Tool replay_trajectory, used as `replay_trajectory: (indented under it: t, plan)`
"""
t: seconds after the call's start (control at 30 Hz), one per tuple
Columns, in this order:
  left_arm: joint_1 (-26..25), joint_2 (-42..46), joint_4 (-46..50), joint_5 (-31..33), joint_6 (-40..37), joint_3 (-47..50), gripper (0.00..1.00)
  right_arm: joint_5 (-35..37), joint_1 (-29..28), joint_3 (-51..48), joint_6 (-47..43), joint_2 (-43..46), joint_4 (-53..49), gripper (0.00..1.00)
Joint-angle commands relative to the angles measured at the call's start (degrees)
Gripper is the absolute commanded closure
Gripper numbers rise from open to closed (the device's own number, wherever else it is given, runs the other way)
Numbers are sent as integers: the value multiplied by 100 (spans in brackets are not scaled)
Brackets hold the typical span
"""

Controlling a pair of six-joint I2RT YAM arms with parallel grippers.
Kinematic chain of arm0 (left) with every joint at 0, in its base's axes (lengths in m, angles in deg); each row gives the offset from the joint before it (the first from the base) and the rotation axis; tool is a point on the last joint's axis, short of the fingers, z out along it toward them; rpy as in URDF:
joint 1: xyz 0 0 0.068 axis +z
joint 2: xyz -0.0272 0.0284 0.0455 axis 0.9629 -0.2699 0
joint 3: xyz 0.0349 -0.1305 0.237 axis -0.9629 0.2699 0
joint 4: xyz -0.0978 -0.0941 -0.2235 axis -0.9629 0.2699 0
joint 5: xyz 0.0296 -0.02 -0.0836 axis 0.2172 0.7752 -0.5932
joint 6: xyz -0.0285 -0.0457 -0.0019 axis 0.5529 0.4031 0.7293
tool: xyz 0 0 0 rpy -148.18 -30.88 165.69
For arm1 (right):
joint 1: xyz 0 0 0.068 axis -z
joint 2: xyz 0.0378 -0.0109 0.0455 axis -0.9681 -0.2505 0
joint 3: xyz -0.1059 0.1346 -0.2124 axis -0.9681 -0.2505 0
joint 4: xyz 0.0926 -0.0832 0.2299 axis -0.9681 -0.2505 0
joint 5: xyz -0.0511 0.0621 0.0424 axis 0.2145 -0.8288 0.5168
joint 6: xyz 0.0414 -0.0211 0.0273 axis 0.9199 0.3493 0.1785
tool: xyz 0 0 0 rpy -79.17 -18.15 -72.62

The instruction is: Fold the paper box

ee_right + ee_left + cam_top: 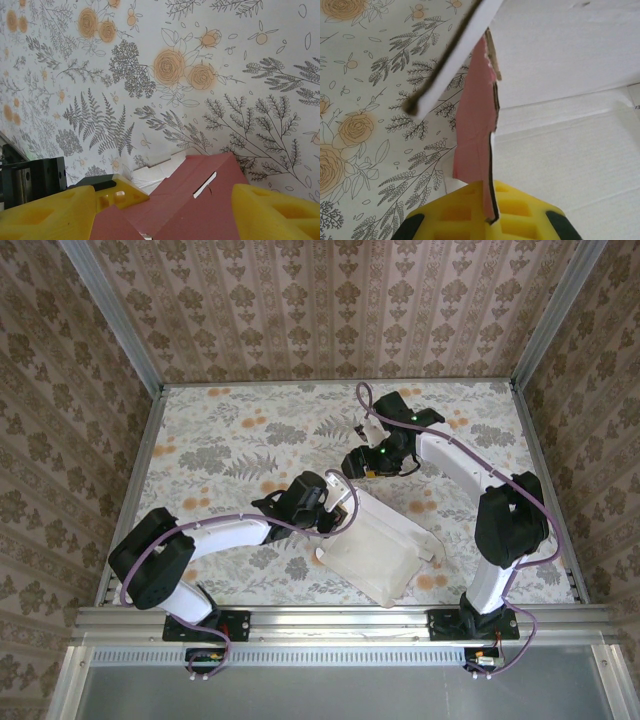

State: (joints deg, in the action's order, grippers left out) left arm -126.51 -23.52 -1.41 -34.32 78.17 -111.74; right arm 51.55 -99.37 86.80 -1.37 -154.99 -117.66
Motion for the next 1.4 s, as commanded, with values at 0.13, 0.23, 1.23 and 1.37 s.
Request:
replay_trajectory:
  t: [0.13, 0.23, 1.23, 1.37]
  plan:
    - [88, -135, 292, 247, 148, 97, 100, -317, -117, -109, -553, 79, -1041, 28]
    - [92, -120, 296, 250, 148, 89, 100, -246, -108, -150, -570, 109, -1073, 29]
    - [92, -143, 476, 25, 146, -191, 100, -637, 445, -1329, 39, 1451, 238, 51]
    - [92, -142, 611, -72, 97, -334, 100, -195, 432, -1886, 112, 1993, 510, 47]
